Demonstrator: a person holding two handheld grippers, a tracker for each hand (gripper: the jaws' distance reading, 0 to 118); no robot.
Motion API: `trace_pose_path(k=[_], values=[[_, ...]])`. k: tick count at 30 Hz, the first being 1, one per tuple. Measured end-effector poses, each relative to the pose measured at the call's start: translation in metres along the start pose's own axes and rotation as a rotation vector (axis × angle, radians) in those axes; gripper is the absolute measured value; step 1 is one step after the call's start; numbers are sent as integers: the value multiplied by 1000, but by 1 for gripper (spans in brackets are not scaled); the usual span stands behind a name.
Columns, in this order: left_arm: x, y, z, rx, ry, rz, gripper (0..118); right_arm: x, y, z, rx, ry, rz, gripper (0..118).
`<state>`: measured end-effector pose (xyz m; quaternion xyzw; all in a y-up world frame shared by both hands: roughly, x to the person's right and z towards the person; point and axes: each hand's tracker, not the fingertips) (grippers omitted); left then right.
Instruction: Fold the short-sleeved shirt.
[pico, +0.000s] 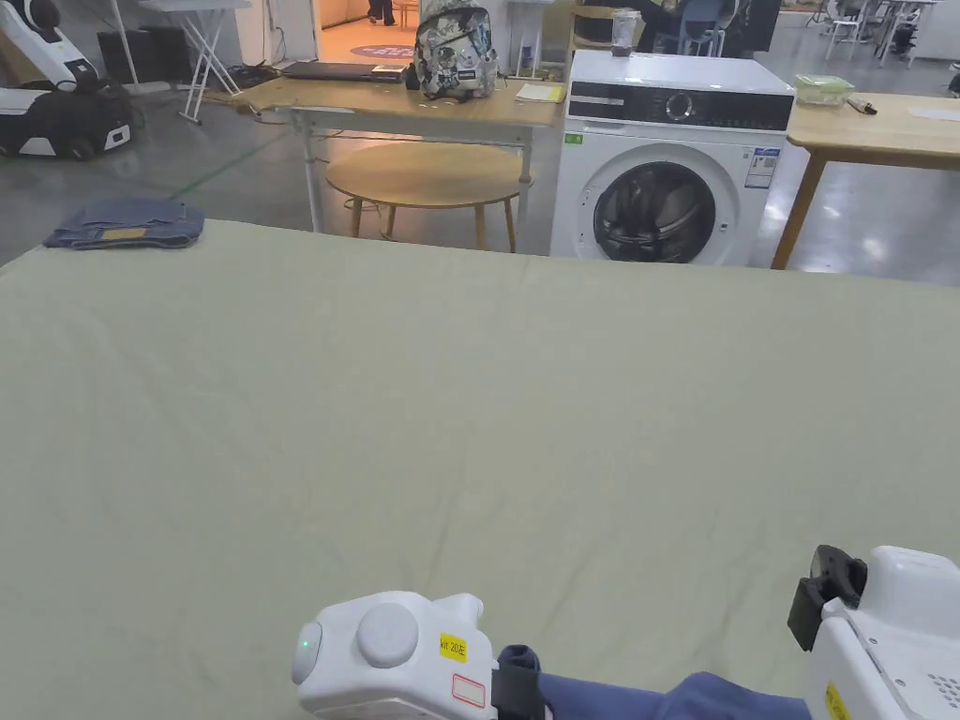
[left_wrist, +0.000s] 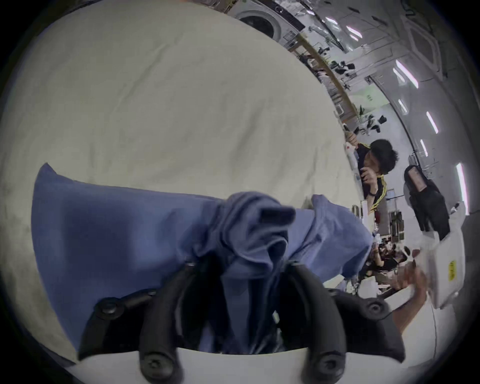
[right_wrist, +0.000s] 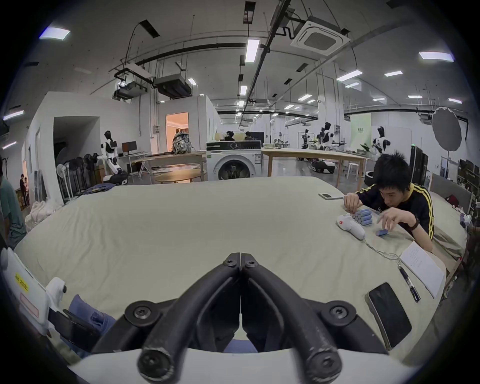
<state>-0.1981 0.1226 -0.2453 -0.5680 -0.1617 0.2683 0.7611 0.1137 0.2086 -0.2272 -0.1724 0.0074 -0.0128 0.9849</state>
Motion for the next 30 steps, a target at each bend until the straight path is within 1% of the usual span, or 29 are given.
trace_pose_path(k=[1,3,6,8,9,11,12,14,15,16,17,20,25,30], values=[[3,-1,3,5,-7,-8,55,0,0,0,0,-1,2,0],[8,-2,15,21,-17,-26,55,1,0,0,0,-1,2,0],[11,0,39,39,-73,-37,55,2,0,1,-1,0,3,0],[13,-1,56,70,-103,-68,55,1,-1,1,-1,1,5,0],[8,6,61,102,-102,-99,51,1,-1,1,-1,1,5,0],[5,7,70,135,-90,-125,24,2,-2,2,-3,2,0,0],[3,7,70,147,-73,-127,15,2,-3,2,-4,2,-4,0],[-5,7,65,152,-17,-108,11,2,-4,2,-7,4,-9,0],[-10,8,56,148,10,-104,6,2,-5,2,-8,4,-11,0],[-13,7,49,114,32,-103,4,2,-6,2,-9,4,-12,0],[-14,4,40,98,37,-96,4,2,-7,2,-10,5,-13,0],[-19,0,15,52,-33,-75,4,2,-9,3,-13,5,-9,0],[-15,-8,-18,35,-229,-25,3,5,-10,4,-17,2,-4,0],[-21,-9,-52,17,-186,-12,0,8,-11,5,-21,-6,-5,0]])
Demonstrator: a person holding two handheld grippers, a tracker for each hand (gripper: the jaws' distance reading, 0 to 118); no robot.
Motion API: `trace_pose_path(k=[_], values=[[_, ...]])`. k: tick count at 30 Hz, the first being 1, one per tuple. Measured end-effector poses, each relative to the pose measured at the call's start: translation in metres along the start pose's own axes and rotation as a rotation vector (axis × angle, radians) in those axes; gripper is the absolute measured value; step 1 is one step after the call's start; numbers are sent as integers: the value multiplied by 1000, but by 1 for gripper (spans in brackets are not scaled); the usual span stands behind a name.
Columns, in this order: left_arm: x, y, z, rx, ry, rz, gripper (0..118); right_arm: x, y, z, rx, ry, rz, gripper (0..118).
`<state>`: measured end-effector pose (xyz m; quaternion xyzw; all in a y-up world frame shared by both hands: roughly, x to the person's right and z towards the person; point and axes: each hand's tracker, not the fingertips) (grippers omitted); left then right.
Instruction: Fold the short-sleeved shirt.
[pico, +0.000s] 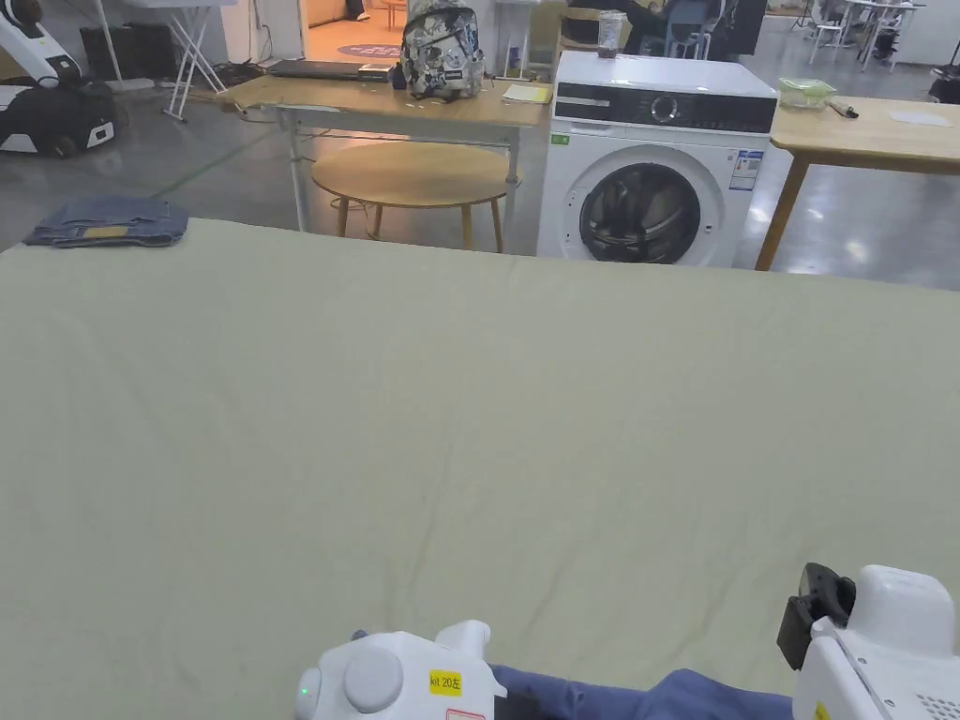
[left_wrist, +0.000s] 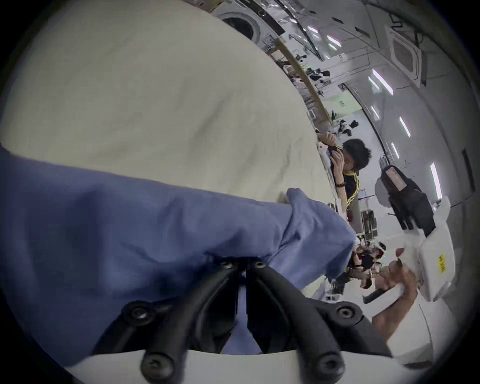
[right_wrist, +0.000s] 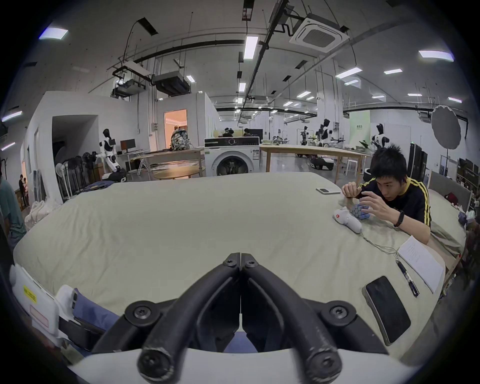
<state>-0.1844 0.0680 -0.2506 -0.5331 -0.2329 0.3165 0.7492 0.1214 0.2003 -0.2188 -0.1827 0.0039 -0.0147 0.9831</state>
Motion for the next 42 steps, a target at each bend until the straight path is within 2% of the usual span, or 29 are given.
trace_pose_path(k=[4,9,16,18,19,22,24,29,34,36,38,39,42], values=[[-1,-2,-6,14,-16,29,0,1,-1,1,-4,-2,-7,0],[10,4,0,-13,-26,-12,0,-1,0,1,-4,1,-7,0],[8,13,90,117,-51,-70,2,-4,6,1,22,13,4,0],[-2,14,125,183,2,-88,13,-5,8,0,33,18,6,0],[10,7,145,206,20,-95,27,-5,9,0,39,21,6,0],[-11,4,176,230,81,-99,65,-8,11,-2,42,25,5,0],[-46,12,186,226,117,-72,71,-9,12,-3,39,30,2,0],[-89,3,179,166,24,35,71,-14,10,-5,33,37,5,0],[-118,-5,135,53,-91,132,71,-16,9,-5,28,40,7,0],[-115,-9,130,108,-183,120,71,-16,8,-4,26,42,7,0],[-119,-11,127,141,-233,171,69,-16,8,-3,26,41,4,0],[-122,-11,122,138,-252,196,63,-16,7,-3,26,41,2,0],[-120,-11,115,122,-163,169,20,-17,5,-3,23,40,-3,0]])
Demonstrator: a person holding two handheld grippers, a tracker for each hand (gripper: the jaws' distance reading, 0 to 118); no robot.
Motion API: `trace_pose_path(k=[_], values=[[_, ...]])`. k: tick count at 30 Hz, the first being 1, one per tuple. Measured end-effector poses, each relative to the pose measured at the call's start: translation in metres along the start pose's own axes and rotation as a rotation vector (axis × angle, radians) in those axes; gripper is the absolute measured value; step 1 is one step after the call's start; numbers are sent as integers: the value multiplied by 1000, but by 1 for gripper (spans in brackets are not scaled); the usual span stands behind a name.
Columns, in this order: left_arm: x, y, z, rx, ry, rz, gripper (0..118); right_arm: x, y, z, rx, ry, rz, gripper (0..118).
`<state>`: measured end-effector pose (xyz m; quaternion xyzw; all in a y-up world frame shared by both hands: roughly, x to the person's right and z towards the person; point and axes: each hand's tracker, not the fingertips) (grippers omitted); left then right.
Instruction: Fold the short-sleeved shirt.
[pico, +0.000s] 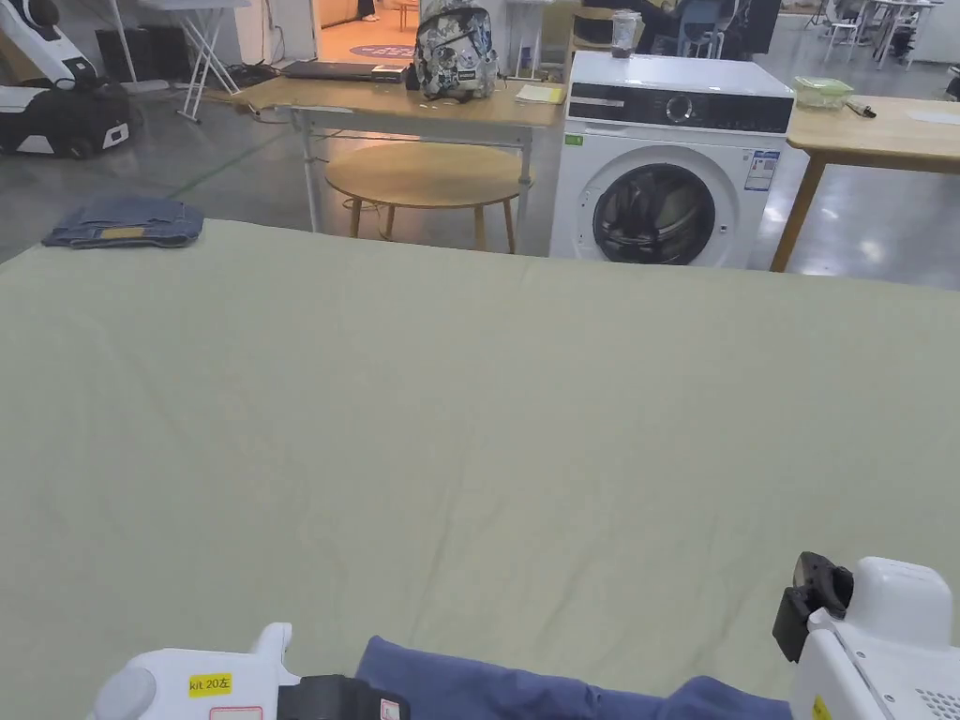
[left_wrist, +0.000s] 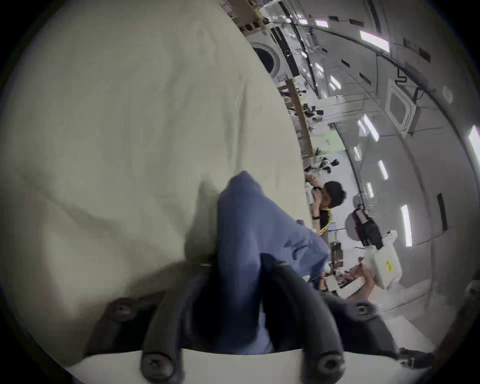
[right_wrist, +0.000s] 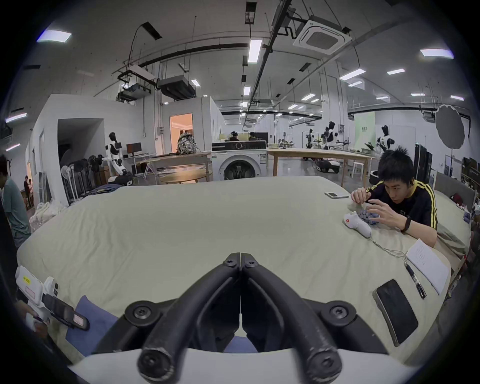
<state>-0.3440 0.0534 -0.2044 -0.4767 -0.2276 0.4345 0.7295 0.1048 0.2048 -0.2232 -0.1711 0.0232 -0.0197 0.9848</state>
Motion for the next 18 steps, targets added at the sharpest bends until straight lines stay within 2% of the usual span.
trace_pose_path(k=[5,8,12,13,18], values=[[-9,6,4,20,-22,5,3,-2,-2,-1,-9,2,-2,0],[7,6,5,36,-7,-55,2,-2,-1,0,-6,2,0,0],[-3,11,6,70,24,-138,2,-2,4,0,2,3,11,0],[44,12,44,72,33,-138,2,-2,5,0,5,3,12,0],[61,20,103,161,157,-199,2,-4,7,-1,10,12,17,0]])
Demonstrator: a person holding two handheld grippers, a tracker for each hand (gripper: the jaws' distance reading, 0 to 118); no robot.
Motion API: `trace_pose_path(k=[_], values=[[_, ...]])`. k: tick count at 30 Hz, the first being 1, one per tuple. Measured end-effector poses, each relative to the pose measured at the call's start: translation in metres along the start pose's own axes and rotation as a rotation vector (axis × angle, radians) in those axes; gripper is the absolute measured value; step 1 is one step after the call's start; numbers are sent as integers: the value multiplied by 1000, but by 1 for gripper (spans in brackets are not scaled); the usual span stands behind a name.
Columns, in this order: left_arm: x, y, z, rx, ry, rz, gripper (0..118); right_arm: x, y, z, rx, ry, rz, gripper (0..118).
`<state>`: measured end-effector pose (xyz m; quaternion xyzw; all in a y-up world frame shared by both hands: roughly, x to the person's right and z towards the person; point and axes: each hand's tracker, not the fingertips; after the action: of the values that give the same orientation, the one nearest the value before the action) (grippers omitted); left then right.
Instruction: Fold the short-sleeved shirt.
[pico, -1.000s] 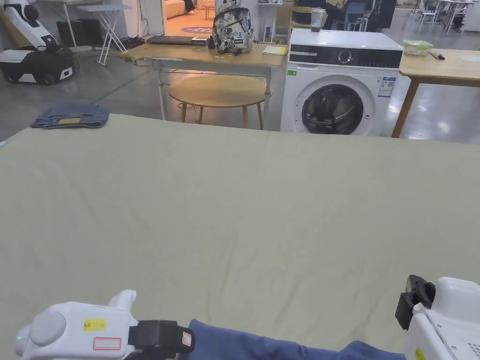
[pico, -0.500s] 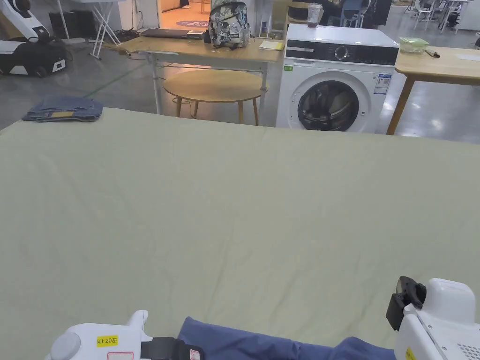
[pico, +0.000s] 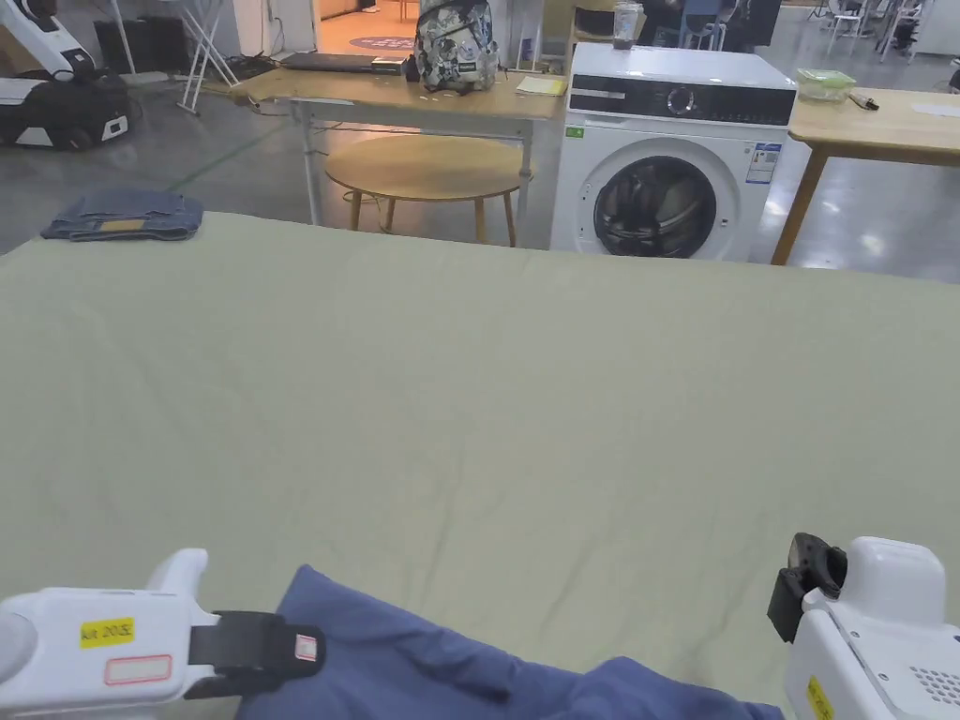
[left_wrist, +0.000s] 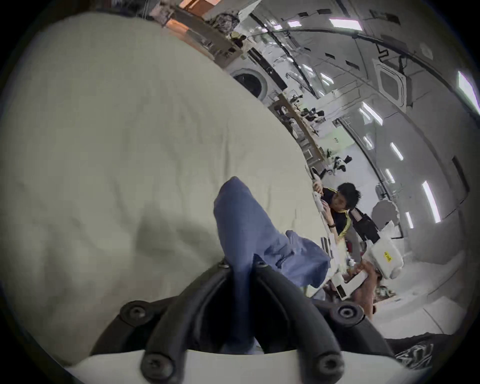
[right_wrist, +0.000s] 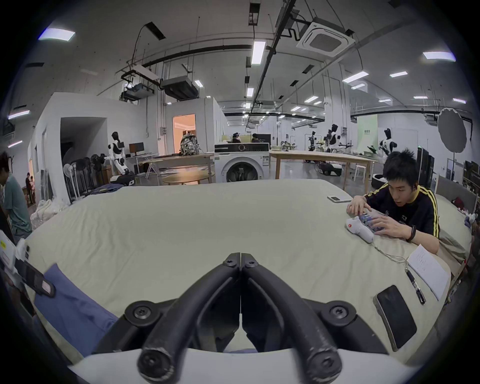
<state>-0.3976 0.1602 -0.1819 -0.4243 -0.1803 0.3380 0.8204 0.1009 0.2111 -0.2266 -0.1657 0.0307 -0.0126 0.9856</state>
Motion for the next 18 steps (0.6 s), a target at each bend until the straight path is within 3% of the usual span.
trace_pose_path(k=[7,18], values=[[19,14,55,85,151,-15,2,-5,0,-1,1,19,-9,0],[92,7,26,-11,76,-103,2,-3,0,1,0,32,-13,0]])
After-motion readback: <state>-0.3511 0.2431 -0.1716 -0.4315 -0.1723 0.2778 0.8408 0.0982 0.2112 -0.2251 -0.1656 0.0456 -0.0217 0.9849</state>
